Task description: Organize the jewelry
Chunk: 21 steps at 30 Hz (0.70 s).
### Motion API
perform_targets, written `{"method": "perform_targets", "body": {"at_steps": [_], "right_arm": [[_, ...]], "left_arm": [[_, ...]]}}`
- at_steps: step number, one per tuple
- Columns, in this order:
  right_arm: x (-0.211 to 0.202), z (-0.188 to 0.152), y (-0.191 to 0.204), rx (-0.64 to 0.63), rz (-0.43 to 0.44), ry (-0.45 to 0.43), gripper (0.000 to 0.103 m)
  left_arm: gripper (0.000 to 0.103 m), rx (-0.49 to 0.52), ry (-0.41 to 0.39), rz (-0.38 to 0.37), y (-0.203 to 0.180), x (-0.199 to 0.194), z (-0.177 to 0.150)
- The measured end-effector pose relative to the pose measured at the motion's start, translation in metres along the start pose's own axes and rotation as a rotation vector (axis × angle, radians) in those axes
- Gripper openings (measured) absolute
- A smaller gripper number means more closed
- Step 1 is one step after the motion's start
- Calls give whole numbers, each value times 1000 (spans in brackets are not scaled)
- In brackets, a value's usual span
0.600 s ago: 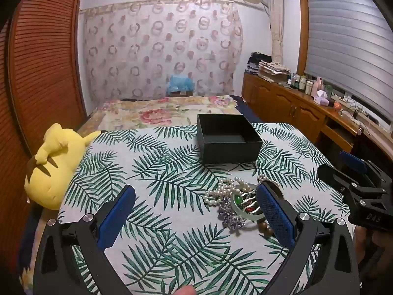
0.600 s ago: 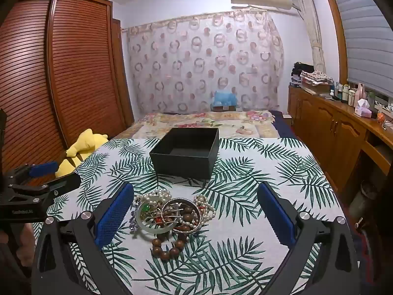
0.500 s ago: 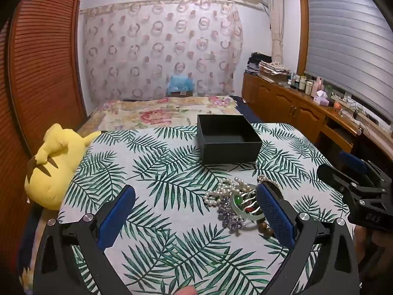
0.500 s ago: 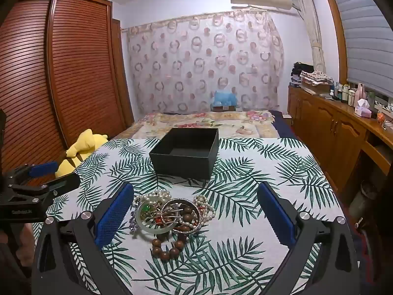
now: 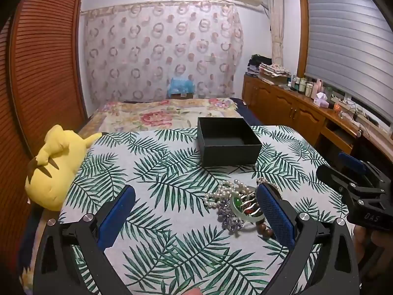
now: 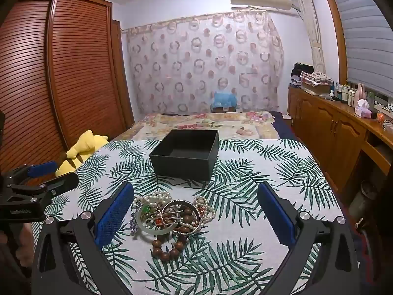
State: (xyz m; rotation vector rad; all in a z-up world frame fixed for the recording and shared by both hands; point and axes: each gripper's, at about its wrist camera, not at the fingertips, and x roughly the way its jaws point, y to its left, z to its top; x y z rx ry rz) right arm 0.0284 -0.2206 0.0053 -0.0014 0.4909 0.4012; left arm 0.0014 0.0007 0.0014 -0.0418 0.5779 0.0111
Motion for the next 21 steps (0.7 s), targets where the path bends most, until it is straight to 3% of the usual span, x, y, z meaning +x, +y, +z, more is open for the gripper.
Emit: {"method": "perform_targets", "body": {"at_steps": [21], "right_arm": [[-1, -1, -1, 1, 1, -3, 101]], "left_arm": [[95, -2, -7, -1, -1, -2, 1]]}}
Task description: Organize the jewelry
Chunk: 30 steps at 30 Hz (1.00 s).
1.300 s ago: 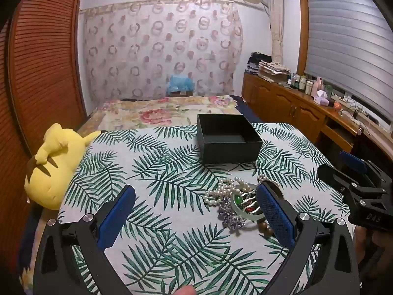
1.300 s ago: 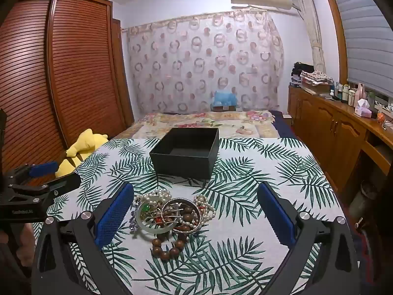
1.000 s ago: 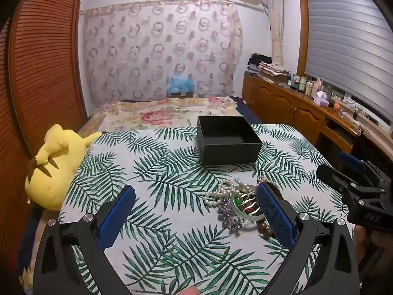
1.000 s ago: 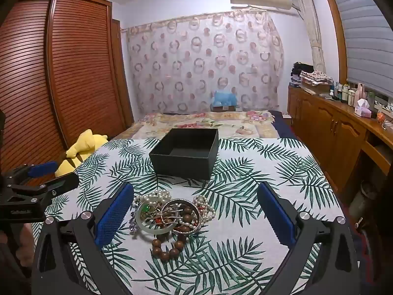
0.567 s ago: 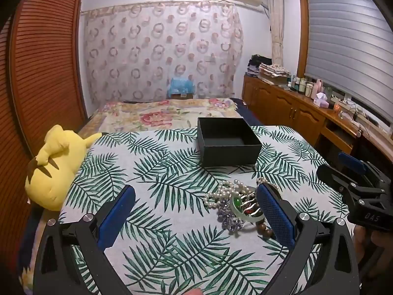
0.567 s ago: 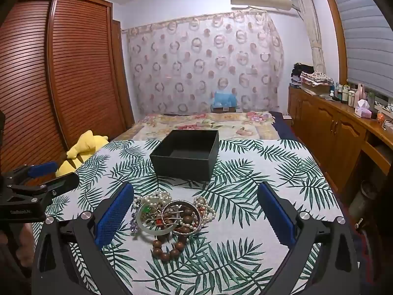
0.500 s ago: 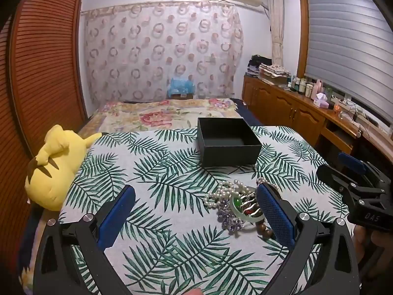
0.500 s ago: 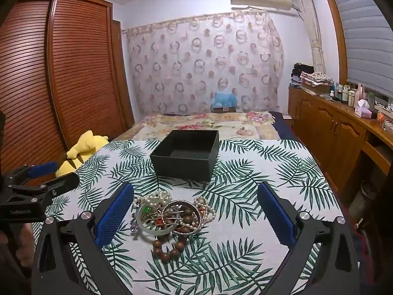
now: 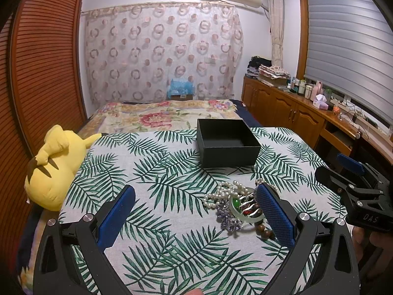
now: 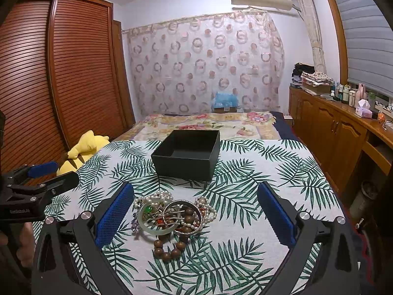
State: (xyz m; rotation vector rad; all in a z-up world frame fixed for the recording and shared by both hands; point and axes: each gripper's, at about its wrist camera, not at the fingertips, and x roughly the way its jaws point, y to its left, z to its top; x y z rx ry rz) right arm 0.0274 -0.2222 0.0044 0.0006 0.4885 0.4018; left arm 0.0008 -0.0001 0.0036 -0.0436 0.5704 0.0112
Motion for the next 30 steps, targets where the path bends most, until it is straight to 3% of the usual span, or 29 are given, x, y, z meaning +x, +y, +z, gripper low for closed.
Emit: {"method": "perform_targets", "body": {"at_steps": [30], "right_arm": [[-1, 0, 0, 1, 2, -3, 101]], "left_arm": [[95, -4, -6, -3, 1, -4, 0]]}}
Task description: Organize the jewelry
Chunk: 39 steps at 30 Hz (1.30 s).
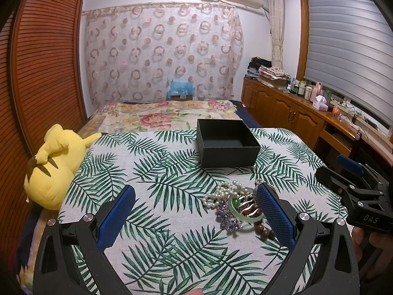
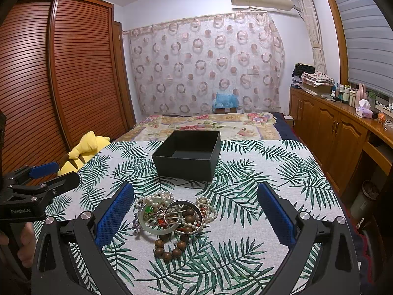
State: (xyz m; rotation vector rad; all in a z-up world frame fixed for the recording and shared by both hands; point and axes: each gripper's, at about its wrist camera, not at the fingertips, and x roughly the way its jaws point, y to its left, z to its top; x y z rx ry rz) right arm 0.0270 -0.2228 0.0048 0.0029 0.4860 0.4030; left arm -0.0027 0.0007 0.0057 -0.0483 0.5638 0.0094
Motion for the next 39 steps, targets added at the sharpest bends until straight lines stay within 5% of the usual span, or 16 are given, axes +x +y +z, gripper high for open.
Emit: {"method": "perform_targets", "body": {"at_steps": [32, 39], "right_arm": [[6, -5, -8, -11, 12, 13, 101], [22, -10, -14, -52, 43, 81, 78]], "left_arm": [[95, -5, 33, -14, -3, 1, 2], [95, 3, 90, -58, -1, 26, -12]]}}
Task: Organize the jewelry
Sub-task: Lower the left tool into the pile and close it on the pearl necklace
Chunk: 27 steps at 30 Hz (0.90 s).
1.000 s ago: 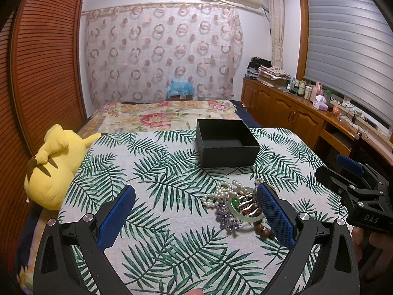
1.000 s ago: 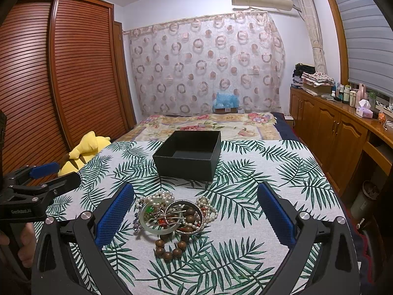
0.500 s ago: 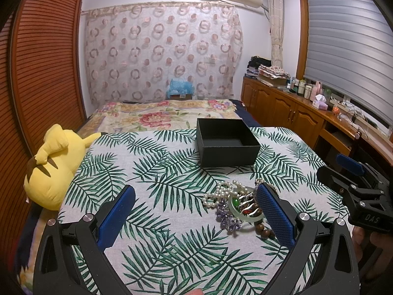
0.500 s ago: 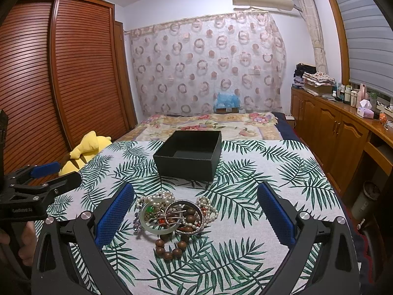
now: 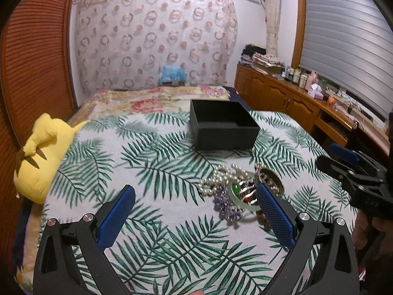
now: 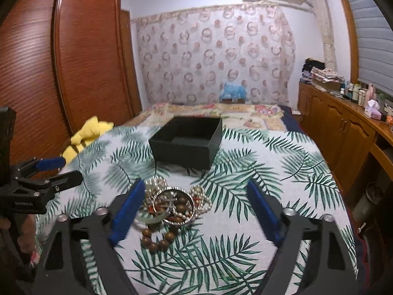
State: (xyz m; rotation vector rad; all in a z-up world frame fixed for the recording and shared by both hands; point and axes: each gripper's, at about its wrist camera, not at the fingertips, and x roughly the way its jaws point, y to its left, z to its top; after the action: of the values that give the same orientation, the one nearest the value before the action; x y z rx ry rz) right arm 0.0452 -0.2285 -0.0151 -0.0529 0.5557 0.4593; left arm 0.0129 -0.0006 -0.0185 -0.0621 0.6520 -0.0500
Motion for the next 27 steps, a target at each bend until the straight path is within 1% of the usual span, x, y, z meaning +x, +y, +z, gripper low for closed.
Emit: {"method": "perform_targets", "body": {"at_steps": [4, 5, 7, 8, 10, 15, 17, 18, 20, 23, 26, 27], "right_arm": [[21, -6, -2, -51, 25, 77, 62], [26, -8, -3, -59, 31, 95, 59], [37, -11, -5, -67, 48, 133, 49], [43, -12, -7, -71, 62, 153, 48], [51, -14, -7, -80, 83, 177, 39], [70, -12, -6, -97, 142, 229, 27], [79, -11, -6, -105, 154, 253, 25], [83, -10, -7, -106, 159, 260, 21], [89, -9, -7, -104, 178, 277, 17], [98, -9, -10, -99, 194, 302, 15], [103, -9, -11, -105, 207, 317, 14], [103, -9, -10, -109, 210, 321, 12]], "left_arm": [[95, 5, 27, -25, 1, 12, -8], [95, 6, 32, -28, 2, 14, -10], [95, 8, 48, -38, 2, 18, -13], [95, 10, 56, -43, 1, 21, -15], [95, 17, 68, -48, 0, 25, -18], [95, 17, 104, -87, -1, 34, -25], [95, 16, 114, -102, -3, 37, -27], [95, 16, 116, -107, -3, 38, -28], [87, 16, 122, -115, -4, 40, -30], [80, 1, 138, -148, -3, 44, -31], [76, -4, 151, -166, -3, 49, -31], [76, -3, 155, -167, -3, 50, -31]]}}
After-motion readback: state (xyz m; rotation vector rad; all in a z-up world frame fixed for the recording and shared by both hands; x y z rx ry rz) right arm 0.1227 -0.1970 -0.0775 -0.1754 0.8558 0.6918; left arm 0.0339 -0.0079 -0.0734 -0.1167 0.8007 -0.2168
